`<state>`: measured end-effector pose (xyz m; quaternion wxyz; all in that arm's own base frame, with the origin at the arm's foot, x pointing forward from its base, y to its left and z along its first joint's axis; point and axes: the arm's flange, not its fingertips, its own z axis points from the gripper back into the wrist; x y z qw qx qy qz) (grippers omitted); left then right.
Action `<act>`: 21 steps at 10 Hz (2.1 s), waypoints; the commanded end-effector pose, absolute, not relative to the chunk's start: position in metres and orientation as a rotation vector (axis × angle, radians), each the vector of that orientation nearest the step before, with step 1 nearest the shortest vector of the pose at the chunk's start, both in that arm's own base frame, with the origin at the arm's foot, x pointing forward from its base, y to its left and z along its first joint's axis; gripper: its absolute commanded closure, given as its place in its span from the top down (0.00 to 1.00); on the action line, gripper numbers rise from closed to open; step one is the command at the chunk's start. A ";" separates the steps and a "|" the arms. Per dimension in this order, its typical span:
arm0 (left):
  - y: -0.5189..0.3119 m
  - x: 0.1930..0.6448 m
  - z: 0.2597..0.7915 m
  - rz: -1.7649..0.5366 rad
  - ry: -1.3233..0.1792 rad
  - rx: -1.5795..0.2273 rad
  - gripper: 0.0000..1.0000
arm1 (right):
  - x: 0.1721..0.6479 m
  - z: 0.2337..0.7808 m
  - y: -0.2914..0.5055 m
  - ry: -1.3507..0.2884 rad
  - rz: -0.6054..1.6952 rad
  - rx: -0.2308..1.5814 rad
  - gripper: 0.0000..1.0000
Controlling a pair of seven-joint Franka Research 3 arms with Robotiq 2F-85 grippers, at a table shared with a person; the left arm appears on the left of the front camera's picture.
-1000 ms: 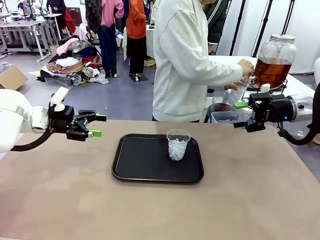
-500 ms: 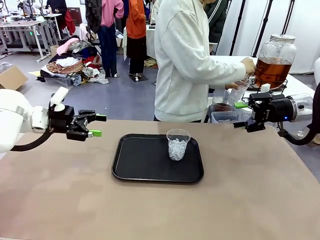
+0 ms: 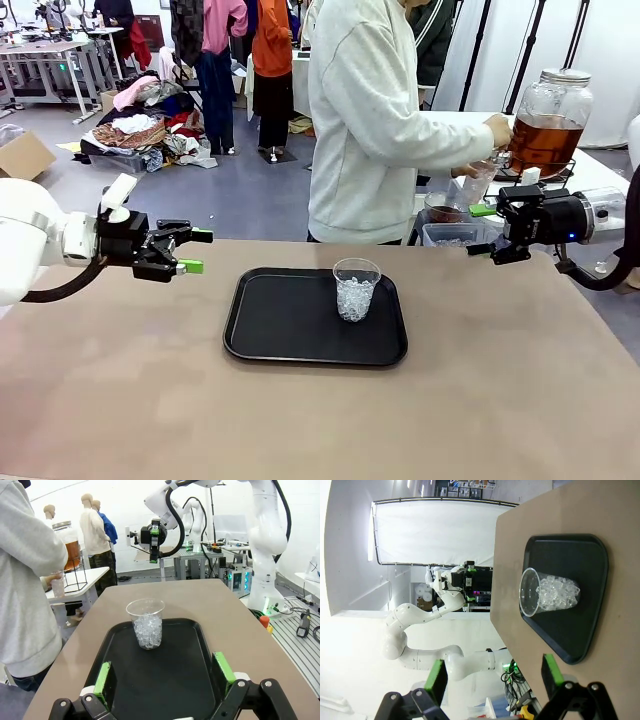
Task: Pour the drink into the iced cup.
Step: Pick up the iced cup indicated by the human and present it to them.
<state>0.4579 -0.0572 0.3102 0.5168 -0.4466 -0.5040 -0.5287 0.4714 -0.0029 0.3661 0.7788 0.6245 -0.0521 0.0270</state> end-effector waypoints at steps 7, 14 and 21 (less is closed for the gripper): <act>-0.058 0.458 0.311 -1.275 -1.213 -1.071 1.00 | 0.471 0.367 -0.003 -0.117 0.057 1.349 1.00; -0.058 0.458 0.311 -1.275 -1.213 -1.071 1.00 | 0.471 0.367 -0.003 -0.117 0.057 1.349 1.00; -0.058 0.458 0.311 -1.275 -1.213 -1.071 1.00 | 0.471 0.367 -0.003 -0.117 0.057 1.349 1.00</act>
